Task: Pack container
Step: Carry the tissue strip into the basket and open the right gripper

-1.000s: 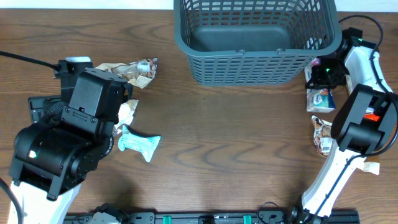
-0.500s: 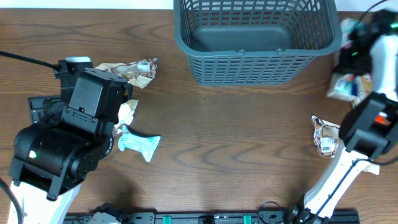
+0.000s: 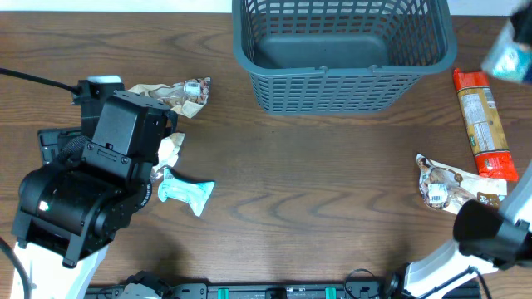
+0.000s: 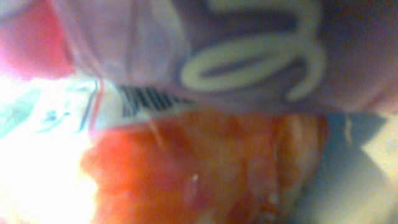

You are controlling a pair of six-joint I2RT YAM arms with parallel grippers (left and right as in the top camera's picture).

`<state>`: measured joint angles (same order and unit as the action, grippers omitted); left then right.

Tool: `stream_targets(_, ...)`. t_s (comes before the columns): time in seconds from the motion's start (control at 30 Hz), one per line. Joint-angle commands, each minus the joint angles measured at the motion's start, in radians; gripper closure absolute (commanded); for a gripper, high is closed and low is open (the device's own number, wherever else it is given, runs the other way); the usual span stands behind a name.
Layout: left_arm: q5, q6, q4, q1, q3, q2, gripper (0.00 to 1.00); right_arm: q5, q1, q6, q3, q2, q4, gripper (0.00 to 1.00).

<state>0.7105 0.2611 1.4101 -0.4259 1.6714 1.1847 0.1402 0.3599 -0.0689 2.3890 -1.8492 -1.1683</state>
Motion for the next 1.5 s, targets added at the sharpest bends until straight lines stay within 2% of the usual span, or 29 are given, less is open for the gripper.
stream_targets(0.0, 0.003, 0.003, 0.003, 0.006, 0.002, 0.001, 0.01, 0.138, -0.09, 0.063, 0.019, 0.055, 0.08, 0.99)
stream_targets(0.23, -0.015, 0.005, 0.003, 0.006, 0.002, 0.001, 0.01, 0.109, -0.292, 0.083, 0.017, 0.013, 0.173, 0.99)
stream_targets(0.43, -0.015, 0.005, 0.003, 0.006, 0.002, 0.001, 0.01, -0.15, -0.42, 0.084, 0.016, -0.103, 0.17, 0.99)
stream_targets(0.63, -0.015, 0.005, 0.023, 0.006, 0.002, 0.001, 0.01, -0.344, -0.444, 0.132, 0.016, -0.204, 0.161, 0.99)
stream_targets(0.9, -0.015, 0.005, 0.04, 0.006, 0.002, 0.001, 0.01, -0.342, -0.418, 0.139, 0.016, -0.28, 0.154, 0.99)
stream_targets(1.17, -0.015, 0.005, 0.041, 0.006, 0.002, 0.001, 0.01, -0.319, -0.418, 0.14, 0.011, -0.289, 0.151, 0.8)
stream_targets(1.23, -0.015, 0.005, 0.041, 0.006, 0.002, 0.001, 0.01, -0.319, -0.418, 0.139, 0.011, -0.289, 0.15, 0.71)
stream_targets(1.27, -0.015, 0.005, 0.041, 0.006, 0.002, 0.001, 0.01, -0.319, -0.418, 0.139, 0.011, -0.289, 0.148, 0.62)
stream_targets(1.47, -0.015, 0.005, 0.041, 0.006, 0.002, 0.001, 0.01, -0.32, -0.418, 0.134, 0.011, -0.289, 0.143, 0.42)
